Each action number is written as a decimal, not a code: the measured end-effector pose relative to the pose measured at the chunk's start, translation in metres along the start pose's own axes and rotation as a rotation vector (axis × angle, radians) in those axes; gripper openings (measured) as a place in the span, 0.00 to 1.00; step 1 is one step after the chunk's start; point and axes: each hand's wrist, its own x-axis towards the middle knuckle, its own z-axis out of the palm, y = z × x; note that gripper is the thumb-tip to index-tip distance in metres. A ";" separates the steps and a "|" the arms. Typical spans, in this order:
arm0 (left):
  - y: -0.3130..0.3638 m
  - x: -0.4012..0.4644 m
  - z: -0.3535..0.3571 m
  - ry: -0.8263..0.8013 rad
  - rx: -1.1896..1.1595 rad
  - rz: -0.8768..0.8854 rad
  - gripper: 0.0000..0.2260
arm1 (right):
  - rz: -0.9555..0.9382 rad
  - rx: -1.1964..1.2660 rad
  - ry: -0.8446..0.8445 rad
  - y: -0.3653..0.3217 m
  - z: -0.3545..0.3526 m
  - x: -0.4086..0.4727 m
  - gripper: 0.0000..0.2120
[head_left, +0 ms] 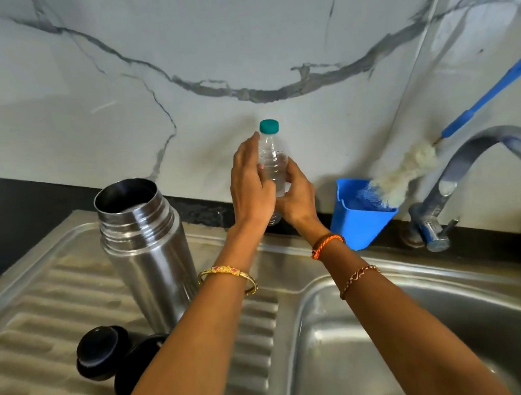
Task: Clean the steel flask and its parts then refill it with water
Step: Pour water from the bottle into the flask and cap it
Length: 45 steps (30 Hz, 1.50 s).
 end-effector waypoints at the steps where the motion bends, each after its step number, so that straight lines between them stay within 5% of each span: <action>1: 0.000 0.000 -0.001 -0.004 -0.001 -0.007 0.23 | 0.004 -0.008 -0.009 0.000 0.002 -0.001 0.31; 8: 0.017 -0.019 -0.012 0.009 0.044 0.022 0.19 | 0.094 -0.249 -0.045 -0.008 -0.015 -0.013 0.48; 11: 0.031 -0.036 -0.029 -0.035 -0.061 0.114 0.15 | 0.062 -0.234 0.023 -0.029 -0.036 -0.035 0.42; 16: 0.052 -0.097 -0.086 -0.100 -0.201 0.388 0.12 | -0.105 -0.003 0.516 -0.076 -0.064 -0.109 0.17; 20: 0.033 -0.136 -0.140 -0.035 -0.202 0.438 0.10 | -0.204 0.176 0.593 -0.114 -0.053 -0.181 0.14; 25: -0.023 -0.146 -0.202 0.041 -0.090 0.243 0.09 | -0.212 0.100 0.315 -0.136 0.010 -0.249 0.12; 30: -0.080 -0.139 -0.246 -0.053 0.008 -0.248 0.09 | -0.090 -0.217 -0.020 -0.150 0.083 -0.252 0.16; 33: -0.104 -0.138 -0.265 -0.241 0.020 -0.350 0.13 | -0.149 -0.665 0.032 -0.152 0.118 -0.250 0.18; 37: -0.122 -0.131 -0.278 -0.441 0.055 -0.352 0.22 | -0.045 -0.971 -0.031 -0.150 0.148 -0.243 0.28; 40: -0.131 -0.126 -0.278 -0.496 0.002 -0.431 0.21 | 0.009 -1.068 0.056 -0.146 0.164 -0.238 0.36; 45: -0.135 -0.121 -0.272 -0.555 -0.043 -0.461 0.19 | -0.028 -1.112 0.091 -0.135 0.178 -0.231 0.36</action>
